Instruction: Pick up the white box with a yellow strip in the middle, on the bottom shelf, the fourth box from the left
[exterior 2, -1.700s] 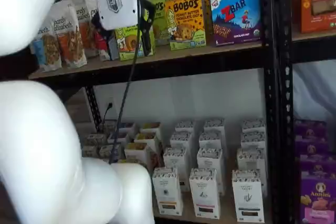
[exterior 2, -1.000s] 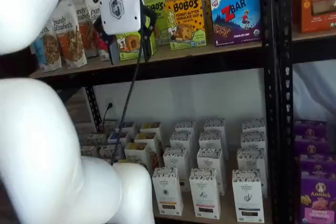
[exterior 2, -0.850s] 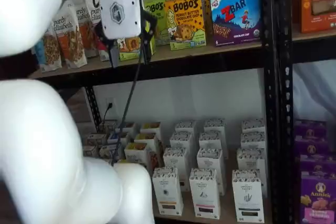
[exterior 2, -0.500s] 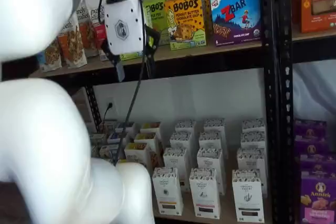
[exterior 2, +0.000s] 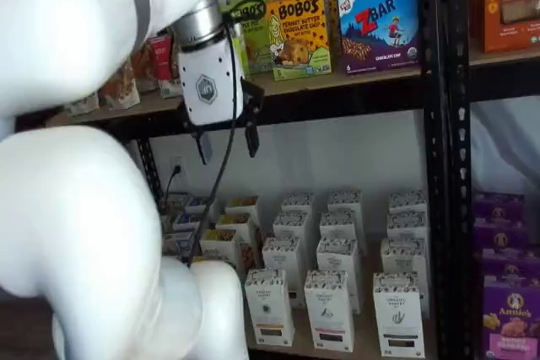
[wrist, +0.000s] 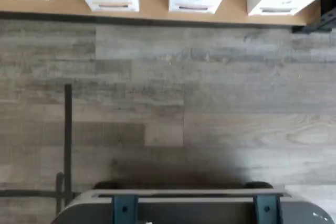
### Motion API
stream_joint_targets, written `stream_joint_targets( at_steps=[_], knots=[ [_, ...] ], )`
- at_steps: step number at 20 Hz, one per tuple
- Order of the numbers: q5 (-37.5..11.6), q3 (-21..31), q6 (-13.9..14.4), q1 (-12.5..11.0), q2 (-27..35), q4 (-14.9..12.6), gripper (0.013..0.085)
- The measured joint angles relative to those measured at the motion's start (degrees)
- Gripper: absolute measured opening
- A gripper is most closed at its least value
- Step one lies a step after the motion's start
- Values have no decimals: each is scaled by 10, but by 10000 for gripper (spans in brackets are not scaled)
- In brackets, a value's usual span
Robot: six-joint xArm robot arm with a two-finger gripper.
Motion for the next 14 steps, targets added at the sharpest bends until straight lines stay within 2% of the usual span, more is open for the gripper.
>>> stream_joint_targets(
  at_steps=[5, 9, 14],
  knots=[
    [-68, 54, 30, 25, 6, -15, 850],
    [-148, 104, 55, 45, 23, -14, 850],
    [-240, 146, 105, 79, 64, -40, 850]
  ],
)
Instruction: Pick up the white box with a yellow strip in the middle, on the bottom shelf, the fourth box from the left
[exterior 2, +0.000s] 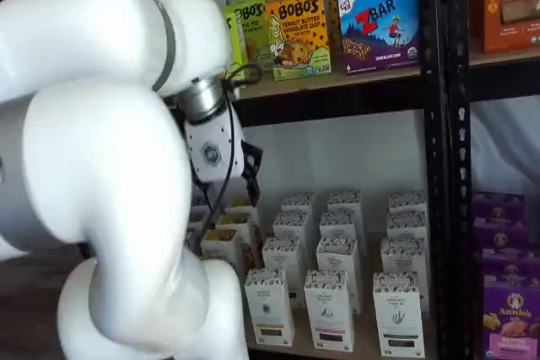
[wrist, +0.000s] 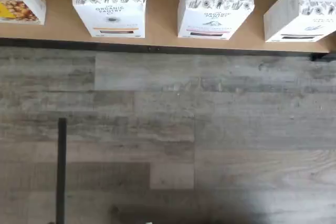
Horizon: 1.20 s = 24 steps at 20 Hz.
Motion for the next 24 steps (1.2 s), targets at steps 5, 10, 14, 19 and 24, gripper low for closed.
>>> stream_joint_targets(
  at_steps=[5, 10, 14, 19, 24],
  knots=[
    [-108, 26, 30, 17, 73, -4, 850],
    [-194, 28, 46, 31, 149, 2, 850],
    [-289, 11, 60, 45, 251, 9, 850],
    [-367, -17, 58, 49, 350, 20, 850],
    [-430, -51, 71, 43, 442, -1, 850]
  ],
)
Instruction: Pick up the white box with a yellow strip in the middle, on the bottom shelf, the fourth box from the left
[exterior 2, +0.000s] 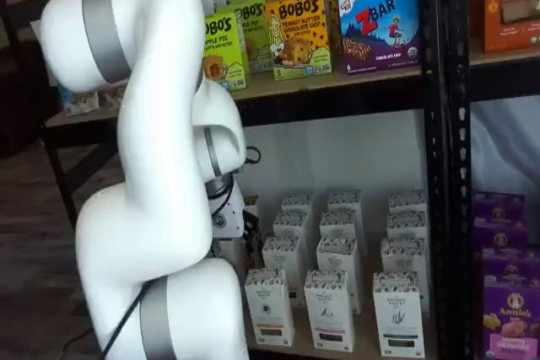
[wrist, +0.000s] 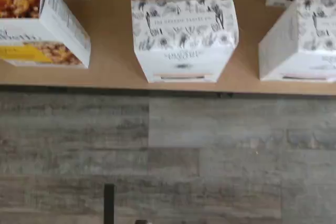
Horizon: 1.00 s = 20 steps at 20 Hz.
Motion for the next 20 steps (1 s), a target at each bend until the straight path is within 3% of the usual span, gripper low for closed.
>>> stream_joint_targets(
  at_steps=[8, 15, 20],
  knots=[
    [-79, -49, -6, -16, 108, -10, 850],
    [-109, -115, 46, -26, 202, -72, 850],
    [-120, -156, 43, -29, 255, -72, 850]
  ],
)
